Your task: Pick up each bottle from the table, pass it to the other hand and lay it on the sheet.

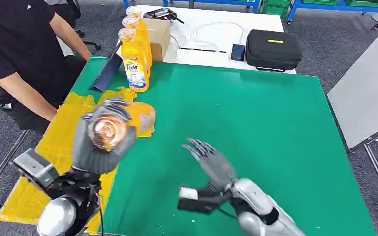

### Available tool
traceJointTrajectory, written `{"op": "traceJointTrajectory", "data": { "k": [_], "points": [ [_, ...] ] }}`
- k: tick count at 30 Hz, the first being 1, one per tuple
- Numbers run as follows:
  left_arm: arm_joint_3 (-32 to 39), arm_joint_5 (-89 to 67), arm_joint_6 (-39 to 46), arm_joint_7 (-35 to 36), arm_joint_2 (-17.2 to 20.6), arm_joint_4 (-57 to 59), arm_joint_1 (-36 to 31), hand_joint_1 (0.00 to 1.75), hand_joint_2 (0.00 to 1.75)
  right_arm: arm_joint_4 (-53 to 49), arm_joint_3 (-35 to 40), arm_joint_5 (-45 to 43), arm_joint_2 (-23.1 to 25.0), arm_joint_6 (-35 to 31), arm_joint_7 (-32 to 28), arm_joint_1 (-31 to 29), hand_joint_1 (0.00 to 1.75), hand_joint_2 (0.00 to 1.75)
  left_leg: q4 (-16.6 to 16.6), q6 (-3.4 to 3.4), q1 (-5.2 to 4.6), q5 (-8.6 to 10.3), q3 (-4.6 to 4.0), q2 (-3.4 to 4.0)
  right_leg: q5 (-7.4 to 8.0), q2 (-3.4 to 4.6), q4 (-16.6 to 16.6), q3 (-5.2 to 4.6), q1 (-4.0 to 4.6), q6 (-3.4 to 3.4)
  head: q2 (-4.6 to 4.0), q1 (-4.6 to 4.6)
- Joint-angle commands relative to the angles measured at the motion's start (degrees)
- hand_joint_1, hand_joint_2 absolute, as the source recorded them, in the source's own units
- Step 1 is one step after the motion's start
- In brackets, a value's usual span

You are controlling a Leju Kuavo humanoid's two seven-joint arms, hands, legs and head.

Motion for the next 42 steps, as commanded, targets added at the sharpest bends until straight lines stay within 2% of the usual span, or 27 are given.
{"op": "traceJointTrajectory", "data": {
  "k": [1,4,6,7,9,10,12,13,15,16,20,24,28,30,35,37,42],
  "points": [
    [9.8,-7.3,0.5,-2.0,-3.2,0.7,4.0,1.75,1.75,-11.3,-10.7,2.9,-1.6,0.7,-3.0,14.9,0.00,0.00,0.0,-0.12,-0.01,-0.05,0.12,0.20,-0.10,-0.26,0.0,0.17,0.03,-0.10,0.00,-0.02],
    [12.1,-19.2,2.6,-2.5,-4.0,1.7,4.9,1.75,1.75,-14.9,-13.0,3.0,-2.8,-3.2,-3.5,20.3,0.00,0.00,0.0,-0.10,-0.01,0.00,0.07,0.25,-0.04,-0.21,0.0,0.12,0.02,-0.09,0.00,-0.02],
    [12.6,-32.6,2.1,1.8,-3.9,1.2,4.7,1.75,1.75,-18.9,-14.2,3.9,-3.2,-4.9,-0.5,22.4,0.00,0.00,0.0,-0.06,-0.02,0.04,-0.01,0.07,-0.05,-0.26,0.0,0.02,-0.01,-0.06,0.00,-0.02],
    [13.2,-39.9,1.4,2.1,-4.1,2.6,6.1,1.75,1.75,-22.8,-15.4,5.7,-6.7,-6.6,4.3,26.5,0.00,0.00,0.0,-0.10,-0.05,0.02,0.04,0.12,-0.09,-0.35,0.1,0.07,-0.02,-0.09,0.00,0.00],
    [13.4,-53.9,4.4,1.3,-3.9,5.9,7.2,1.75,1.75,-28.3,-19.7,5.9,-11.9,-13.0,6.2,32.7,0.00,0.00,0.0,-0.07,-0.06,0.00,0.10,0.00,-0.14,-0.44,0.0,0.18,-0.03,-0.08,0.00,-0.02],
    [12.8,-59.0,4.8,2.2,-3.3,8.1,7.8,1.75,1.75,-31.1,-24.8,1.9,-13.5,-16.5,5.1,36.8,0.00,0.00,0.0,-0.01,-0.14,0.05,0.12,-0.09,-0.12,-0.41,0.0,0.18,-0.10,-0.03,0.00,-0.02],
    [12.3,-64.7,4.3,4.2,-2.0,10.9,8.9,1.75,1.75,-34.6,-34.0,-6.5,-11.7,-18.9,-1.1,42.8,0.00,0.00,-0.1,0.00,-0.26,0.03,0.19,-0.14,-0.17,-0.54,0.0,0.27,-0.22,-0.02,0.00,-0.04],
    [11.9,-67.9,2.1,5.6,-0.8,13.0,9.5,1.75,1.75,-35.8,-39.9,-9.5,-9.5,-17.7,-4.3,46.4,0.00,0.00,0.0,-0.02,-0.28,-0.01,0.24,-0.10,-0.22,-0.61,0.0,0.34,-0.23,-0.05,0.00,-0.02],
    [10.8,-73.4,-0.2,7.6,1.2,16.1,9.4,1.75,1.75,-37.0,-48.0,-15.2,-4.6,-13.8,-10.3,49.2,0.00,0.00,-0.1,0.02,-0.31,0.06,0.07,-0.08,-0.09,-0.36,0.0,0.10,-0.28,-0.03,0.00,0.00],
    [10.1,-75.9,-2.5,9.3,2.2,17.5,9.1,1.75,1.75,-37.4,-51.9,-17.8,-1.0,-10.7,-14.0,49.2,0.00,0.00,-0.1,-0.03,-0.32,0.04,0.18,-0.04,-0.12,-0.44,0.0,0.22,-0.27,-0.07,0.00,0.00],
    [8.3,-76.7,-6.2,10.5,5.0,22.3,9.7,1.75,1.75,-37.6,-60.8,-21.4,9.3,1.4,-19.6,47.7,0.00,0.00,-0.1,-0.13,-0.23,0.04,0.20,0.15,-0.04,-0.36,-0.1,0.16,-0.17,-0.17,0.00,0.00],
    [8.2,-76.3,-7.4,11.0,5.7,23.4,10.5,1.75,1.75,-37.2,-65.2,-21.4,14.5,7.6,-23.0,45.9,0.00,0.00,-0.1,-0.11,-0.16,0.04,0.18,0.27,-0.03,-0.29,-0.1,0.06,-0.10,-0.13,0.00,-0.02],
    [7.9,-75.7,-8.4,10.7,6.4,24.2,10.6,1.75,1.75,-36.7,-67.6,-21.1,16.8,11.5,-25.4,44.4,0.00,0.00,-0.1,-0.05,-0.11,0.03,0.18,0.24,-0.02,-0.20,-0.1,0.03,-0.09,-0.07,0.00,-0.02],
    [7.8,-74.8,-9.8,11.1,6.0,22.8,10.1,1.75,1.75,-37.2,-66.8,-21.0,16.5,13.7,-25.0,41.7,0.00,0.00,-0.1,-0.03,-0.12,0.04,0.15,0.26,0.00,-0.10,-0.1,0.01,-0.10,-0.05,0.00,-0.02],
    [7.8,-73.7,-12.6,11.9,6.2,22.3,10.5,1.75,1.75,-37.2,-66.3,-20.3,16.3,14.0,-22.8,41.7,0.00,0.00,-0.1,-0.08,-0.13,0.03,0.17,0.45,0.00,-0.11,0.0,0.07,-0.09,-0.09,0.00,-0.02],
    [8.2,-71.3,-11.5,10.9,6.4,23.9,10.6,1.75,1.75,-36.4,-66.0,-20.6,16.0,13.8,-24.7,41.6,0.00,0.00,-0.1,-0.08,-0.12,0.04,0.21,0.37,-0.02,-0.21,-0.1,0.13,-0.09,-0.10,0.00,0.00],
    [8.2,-63.9,-16.3,9.1,5.9,22.8,10.8,1.75,1.75,-34.7,-62.5,-18.7,13.9,14.0,-20.8,39.6,0.00,0.00,-0.1,-0.07,-0.15,0.03,0.22,0.53,0.03,0.00,-0.1,0.09,-0.10,-0.10,0.00,-0.02]
  ]
}}
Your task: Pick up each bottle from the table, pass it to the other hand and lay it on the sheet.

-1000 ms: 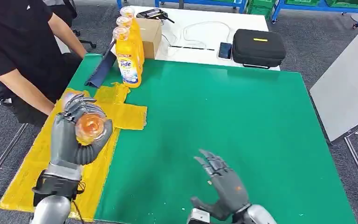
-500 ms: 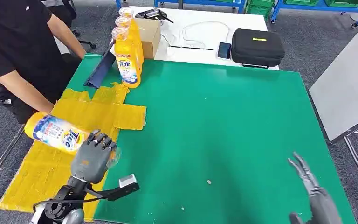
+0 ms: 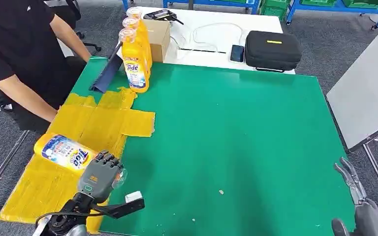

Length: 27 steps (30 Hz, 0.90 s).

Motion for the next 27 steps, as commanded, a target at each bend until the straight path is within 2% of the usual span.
{"op": "traceJointTrajectory", "data": {
  "k": [1,3,8,10,12,13,14,15,19,21,23,27],
  "points": [
    [-1.6,8.7,-5.0,-2.3,0.8,3.4,-1.3,1.75,1.75,3.3,3.0,1.6,-0.1,-0.1,2.5,-2.9,0.00,0.00,-0.1,-0.11,0.04,-0.01,0.12,0.33,0.02,-0.02,-0.1,0.11,0.07,-0.09,0.00,0.00],
    [-1.1,13.2,-7.5,-2.7,0.4,3.4,-1.4,1.75,1.75,4.2,4.6,2.7,-0.6,-1.2,3.4,-3.0,0.00,0.00,-0.1,-0.12,0.05,0.00,0.16,0.31,0.02,-0.06,-0.1,0.15,0.09,-0.10,0.00,0.00],
    [-0.9,15.0,-7.7,-3.7,0.1,3.7,-1.7,1.75,1.75,4.2,5.2,2.6,-0.9,-2.2,2.4,-2.7,0.00,0.00,-0.1,-0.13,0.07,-0.02,0.18,0.34,0.02,-0.07,-0.1,0.19,0.10,-0.10,0.00,0.00],
    [-1.2,17.5,-10.5,-2.6,0.2,2.8,-1.9,1.75,1.75,4.4,7.0,3.2,-2.4,-2.7,5.1,-3.4,0.00,0.00,-0.1,-0.13,0.05,-0.01,0.16,0.34,0.02,-0.10,-0.1,0.17,0.08,-0.10,0.00,0.00],
    [-0.8,21.0,-11.9,-3.7,0.6,3.9,-1.6,1.75,1.75,5.4,7.7,2.7,-2.8,-2.9,4.8,-3.2,0.00,0.00,0.0,-0.08,0.06,0.00,0.09,0.24,0.04,-0.01,-0.1,0.10,0.07,-0.06,0.00,0.00],
    [-2.2,18.9,-11.9,-3.4,2.0,5.1,-2.2,1.75,0.00,5.9,8.3,2.9,-3.3,-3.0,4.7,-3.5,0.00,0.00,-0.1,-0.14,0.05,-0.01,0.21,0.44,0.05,-0.02,-0.1,0.20,0.09,-0.11,0.00,-0.02],
    [-2.7,18.3,-12.7,-1.6,1.5,5.4,-3.6,0.00,0.00,5.7,9.5,2.4,-3.8,-3.3,5.0,-5.3,0.00,0.00,-0.1,-0.10,0.06,0.00,0.18,0.28,0.04,-0.02,-0.1,0.19,0.08,-0.08,0.00,0.00],
    [-2.7,17.6,-16.6,4.3,1.1,6.2,-4.3,0.00,0.00,5.8,11.0,3.3,-4.8,-3.1,8.5,-6.4,0.00,0.00,-0.1,-0.14,0.07,0.01,0.25,0.39,0.05,-0.05,-0.1,0.26,0.10,-0.11,0.00,-0.02],
    [-2.1,20.9,-15.9,4.5,1.8,7.9,-3.8,0.00,0.00,6.1,13.3,2.7,-7.4,-4.6,10.4,-6.8,0.00,0.00,-0.1,-0.09,0.03,0.03,0.27,0.28,0.08,0.03,-0.1,0.25,0.06,-0.08,0.00,0.00],
    [-2.2,20.7,-14.4,3.7,1.9,8.0,-3.7,0.00,0.00,6.0,13.7,2.2,-7.9,-5.8,8.5,-6.7,0.00,0.00,-0.1,-0.10,0.05,0.03,0.25,0.35,0.08,0.01,-0.1,0.23,0.08,-0.09,0.00,0.00],
    [-2.2,20.7,-15.5,5.6,2.2,7.0,-3.1,0.00,0.00,5.7,14.0,2.8,-8.2,-5.1,11.1,-6.8,0.00,0.00,-0.1,-0.12,0.04,0.04,0.30,0.35,0.05,-0.07,-0.1,0.30,0.08,-0.11,0.00,0.00],
    [-2.6,21.0,-17.0,6.9,2.8,6.9,-3.2,0.00,0.00,5.7,15.0,2.4,-8.8,-5.2,12.3,-7.1,0.00,0.00,-0.1,-0.11,0.03,0.02,0.26,0.38,0.06,-0.01,-0.1,0.25,0.07,-0.09,0.00,0.00]
  ]
}}
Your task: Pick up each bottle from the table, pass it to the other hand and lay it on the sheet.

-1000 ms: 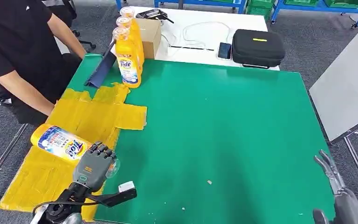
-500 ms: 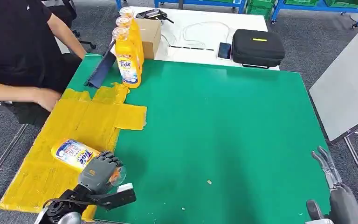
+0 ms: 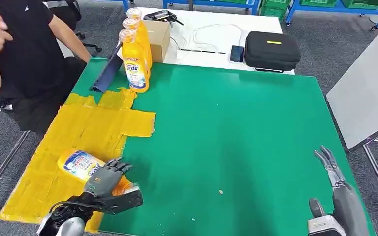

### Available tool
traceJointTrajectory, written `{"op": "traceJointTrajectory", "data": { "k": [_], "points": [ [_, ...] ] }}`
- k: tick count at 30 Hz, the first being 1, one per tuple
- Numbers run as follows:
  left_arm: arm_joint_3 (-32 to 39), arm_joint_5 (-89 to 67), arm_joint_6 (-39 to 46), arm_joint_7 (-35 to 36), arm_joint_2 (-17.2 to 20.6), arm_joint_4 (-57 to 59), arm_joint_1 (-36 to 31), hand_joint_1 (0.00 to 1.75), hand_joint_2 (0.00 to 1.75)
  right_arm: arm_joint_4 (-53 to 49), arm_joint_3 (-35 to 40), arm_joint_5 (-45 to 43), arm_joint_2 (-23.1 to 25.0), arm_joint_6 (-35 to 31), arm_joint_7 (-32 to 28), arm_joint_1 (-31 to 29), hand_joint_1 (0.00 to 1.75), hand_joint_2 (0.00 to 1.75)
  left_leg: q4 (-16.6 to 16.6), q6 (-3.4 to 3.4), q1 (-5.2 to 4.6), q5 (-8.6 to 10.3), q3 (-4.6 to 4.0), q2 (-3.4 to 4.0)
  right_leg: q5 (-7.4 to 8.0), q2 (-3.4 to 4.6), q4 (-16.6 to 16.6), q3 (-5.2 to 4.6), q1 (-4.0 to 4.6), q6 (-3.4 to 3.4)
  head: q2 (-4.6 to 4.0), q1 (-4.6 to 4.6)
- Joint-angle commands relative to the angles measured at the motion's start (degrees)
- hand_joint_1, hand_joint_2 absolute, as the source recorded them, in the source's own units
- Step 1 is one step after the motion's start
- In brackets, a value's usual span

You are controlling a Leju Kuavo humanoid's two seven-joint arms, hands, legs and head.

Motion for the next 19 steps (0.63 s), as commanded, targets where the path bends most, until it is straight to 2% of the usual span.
{"op": "traceJointTrajectory", "data": {
  "k": [1,3,6,9,11,14,16,18,19],
  "points": [
    [-1.6,1.2,-0.9,1.3,2.3,5.5,-0.2,0.00,0.00,3.8,3.9,-0.1,-2.2,-1.1,0.5,-0.3,0.00,0.00,0.0,-0.08,0.03,-0.01,0.06,0.24,0.03,0.01,-0.1,0.04,0.05,-0.07,0.00,0.00],
    [-1.2,1.9,0.9,-0.6,2.2,6.7,-0.1,0.00,0.00,4.5,3.6,-0.3,-2.1,-1.8,-1.9,0.6,0.00,0.00,-0.1,-0.12,0.05,-0.02,0.22,0.28,0.01,-0.07,-0.2,0.22,0.08,-0.10,0.00,0.00],
    [-0.1,7.0,-0.6,-1.7,0.6,3.3,0.6,0.00,0.00,2.7,5.0,0.2,-2.1,-1.1,0.0,-0.5,0.00,0.00,-0.1,-0.11,0.06,-0.01,0.10,0.22,0.00,-0.12,-0.1,0.10,0.08,-0.09,0.00,0.00],
    [1.9,15.3,-1.5,-3.4,-0.8,-1.3,2.9,0.00,0.00,2.2,5.7,0.2,-1.9,-2.3,-0.4,1.7,0.00,0.00,-0.1,-0.15,0.05,-0.05,0.09,0.41,0.00,-0.03,-0.1,0.08,0.08,-0.12,0.00,0.00],
    [1.5,15.9,-2.5,-2.2,-1.5,-4.2,2.4,0.00,0.00,1.0,7.1,-0.1,-2.2,-2.4,0.8,0.1,0.00,0.00,0.0,-0.08,0.06,-0.04,-0.06,0.23,-0.01,-0.05,0.0,-0.04,0.07,-0.07,0.00,0.02],
    [3.5,21.4,-0.7,-5.4,-1.4,-4.7,5.3,0.00,0.00,2.6,6.2,0.1,-1.8,-4.0,-1.3,4.2,0.00,0.00,0.0,-0.09,0.05,-0.03,-0.05,0.19,-0.01,-0.06,0.0,-0.03,0.06,-0.07,0.00,0.00],
    [7.1,29.7,0.9,-10.0,-5.4,-9.9,7.4,0.00,0.00,1.8,5.9,-1.5,0.4,-4.3,-3.5,5.4,0.00,0.00,0.0,-0.15,0.07,-0.08,0.07,0.34,-0.05,-0.16,-0.1,0.11,0.10,-0.13,0.00,0.02],
    [9.0,35.9,-0.1,-12.1,-7.8,-16.5,8.2,0.00,0.00,0.0,6.2,-3.9,2.9,-5.3,-5.3,5.5,0.00,0.00,0.0,-0.10,0.05,-0.04,-0.04,0.14,-0.03,-0.11,0.0,-0.01,0.07,-0.09,0.00,0.00],
    [9.0,36.3,-0.9,-10.3,-8.0,-18.4,8.1,0.00,0.00,-0.7,6.8,-3.8,3.1,-5.2,-5.2,5.4,0.00,0.00,0.1,-0.14,0.08,-0.12,-0.11,0.26,-0.10,-0.16,0.1,-0.07,0.11,-0.13,0.00,0.00]
  ]
}}
